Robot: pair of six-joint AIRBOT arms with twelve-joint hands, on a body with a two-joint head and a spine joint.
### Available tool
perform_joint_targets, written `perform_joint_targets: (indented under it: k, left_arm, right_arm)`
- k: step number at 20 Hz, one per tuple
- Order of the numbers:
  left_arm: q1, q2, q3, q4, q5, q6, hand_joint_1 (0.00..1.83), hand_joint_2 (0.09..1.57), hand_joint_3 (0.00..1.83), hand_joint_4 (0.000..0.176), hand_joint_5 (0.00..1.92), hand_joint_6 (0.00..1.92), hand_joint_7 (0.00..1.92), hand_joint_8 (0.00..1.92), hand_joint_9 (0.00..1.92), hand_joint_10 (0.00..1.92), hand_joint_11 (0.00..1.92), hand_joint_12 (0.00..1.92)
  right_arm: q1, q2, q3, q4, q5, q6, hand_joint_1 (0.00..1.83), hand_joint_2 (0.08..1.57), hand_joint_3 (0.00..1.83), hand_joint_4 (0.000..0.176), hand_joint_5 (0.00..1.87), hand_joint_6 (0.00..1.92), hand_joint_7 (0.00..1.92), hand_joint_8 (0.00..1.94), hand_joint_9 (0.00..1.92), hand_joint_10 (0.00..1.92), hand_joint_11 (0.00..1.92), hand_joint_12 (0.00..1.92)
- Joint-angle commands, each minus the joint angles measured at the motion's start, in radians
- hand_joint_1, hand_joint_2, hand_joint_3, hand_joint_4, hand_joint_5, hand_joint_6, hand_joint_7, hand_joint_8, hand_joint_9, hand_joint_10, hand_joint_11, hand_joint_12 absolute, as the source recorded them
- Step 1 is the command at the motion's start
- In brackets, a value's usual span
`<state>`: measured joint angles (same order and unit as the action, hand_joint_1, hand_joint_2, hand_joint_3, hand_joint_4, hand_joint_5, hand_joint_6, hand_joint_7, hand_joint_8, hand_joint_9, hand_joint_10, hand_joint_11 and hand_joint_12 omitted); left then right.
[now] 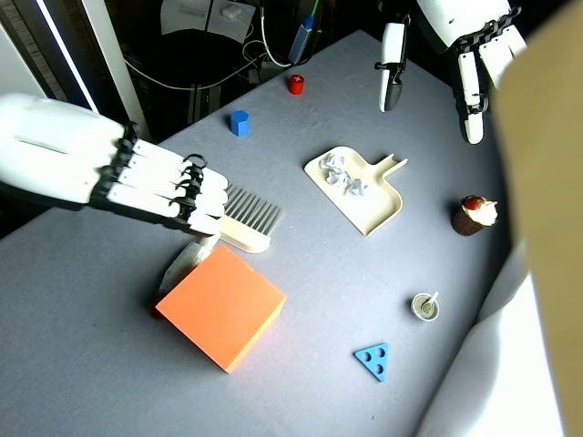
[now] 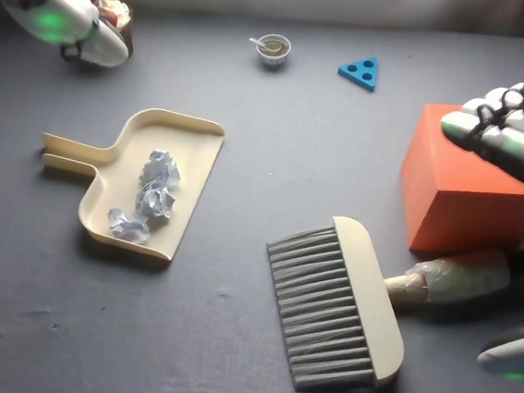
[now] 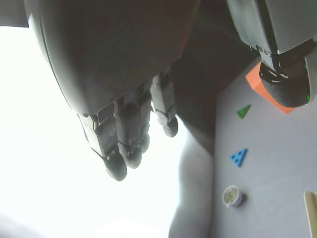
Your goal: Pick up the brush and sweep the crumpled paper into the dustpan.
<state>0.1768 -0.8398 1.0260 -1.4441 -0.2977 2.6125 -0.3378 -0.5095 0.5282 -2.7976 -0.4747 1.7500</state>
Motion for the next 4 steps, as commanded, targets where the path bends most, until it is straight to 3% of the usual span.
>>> perform_joint_targets:
  k: [1, 4]
  left_arm:
    - [-0.020, 0.010, 0.001, 0.005, -0.025, 0.032, 0.81, 0.90, 0.00, 0.144, 0.26, 0.00, 0.11, 0.00, 0.13, 0.00, 0.02, 0.34]
    - [-0.041, 0.017, 0.001, -0.038, -0.022, 0.098, 0.81, 0.91, 0.00, 0.138, 0.26, 0.00, 0.11, 0.00, 0.14, 0.00, 0.03, 0.34]
  right_arm:
    - [0.047, 0.008, -0.025, -0.032, -0.088, -0.029, 0.47, 0.61, 0.00, 0.000, 0.00, 0.00, 0.00, 0.00, 0.01, 0.01, 0.05, 0.12]
    - [0.050, 0.029, -0.068, -0.007, -0.080, -0.104, 0.54, 0.61, 0.00, 0.000, 0.00, 0.00, 0.02, 0.01, 0.03, 0.01, 0.06, 0.12]
